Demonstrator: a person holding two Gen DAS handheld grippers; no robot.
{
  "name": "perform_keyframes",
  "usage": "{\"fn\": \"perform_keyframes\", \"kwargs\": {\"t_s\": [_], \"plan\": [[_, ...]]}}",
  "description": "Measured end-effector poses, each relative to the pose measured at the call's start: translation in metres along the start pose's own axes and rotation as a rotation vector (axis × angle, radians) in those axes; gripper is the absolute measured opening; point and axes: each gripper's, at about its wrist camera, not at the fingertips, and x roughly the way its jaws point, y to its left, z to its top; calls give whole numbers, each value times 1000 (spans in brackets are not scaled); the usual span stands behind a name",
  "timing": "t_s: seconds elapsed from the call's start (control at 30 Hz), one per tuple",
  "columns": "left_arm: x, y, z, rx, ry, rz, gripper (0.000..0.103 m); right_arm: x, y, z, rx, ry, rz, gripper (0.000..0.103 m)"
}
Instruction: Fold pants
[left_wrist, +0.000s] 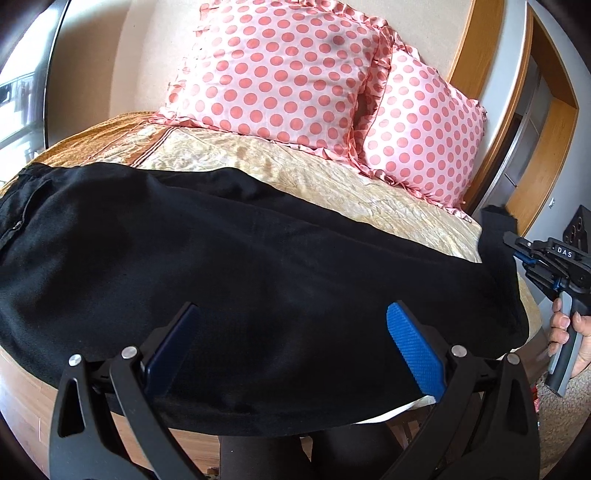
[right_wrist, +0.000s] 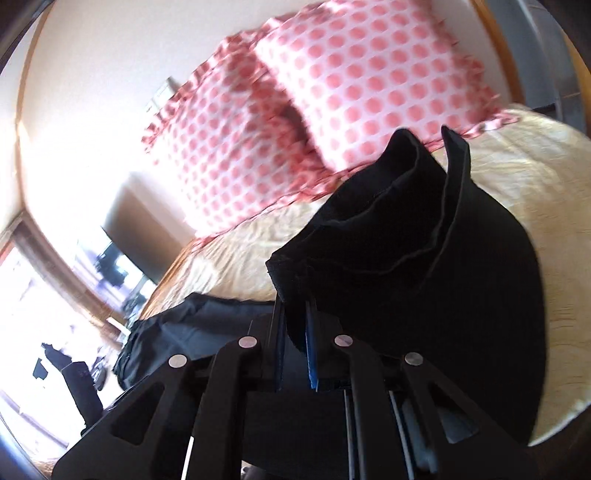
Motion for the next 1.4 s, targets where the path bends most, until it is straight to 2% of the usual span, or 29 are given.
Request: {"fn": "perform_keyframes", "kwargs": {"t_s": [0.1,0.27,0.47,0.53,0.67,0.77,0.83,0.97,1.07,1.1,1.17,1.2,1.23,1.4], "plan": [[-7,10,1,-20,-14,21,101,43,31,-9,-34,88,83,10],[-20,31,1,-55,-34,71,101,81,72,-26,-89,192,192,10],[-33,54,4,-105,-67,108,101,89,121,-35,-175,180,269,10],[-35,59,4,-115,-71,114,101,98,134,-48,-221,223,271,10],[-38,67,4,-131,-73,128,101,106,145,-65,-250,235,282,10],[-41,71,4,-131,-81,140,101,114,157,-85,-326,290,280,10],[-42,73,4,-136,-83,148,101,120,160,-101,-369,328,269,10],[-46,81,2,-160,-91,161,101,130,152,-121,-374,379,246,10],[-51,87,0,-166,-95,180,101,126,155,-135,-482,380,195,12],[-52,89,0,-169,-96,185,101,123,159,-138,-521,373,181,14],[-55,93,-1,-176,-99,194,101,115,165,-142,-565,376,200,35],[-56,94,-2,-180,-101,198,101,110,168,-144,-567,376,226,56],[-57,96,-2,-183,-102,203,101,104,172,-145,-571,362,238,73],[-60,99,-4,-197,-108,202,101,81,180,-143,-603,238,274,74]]}}
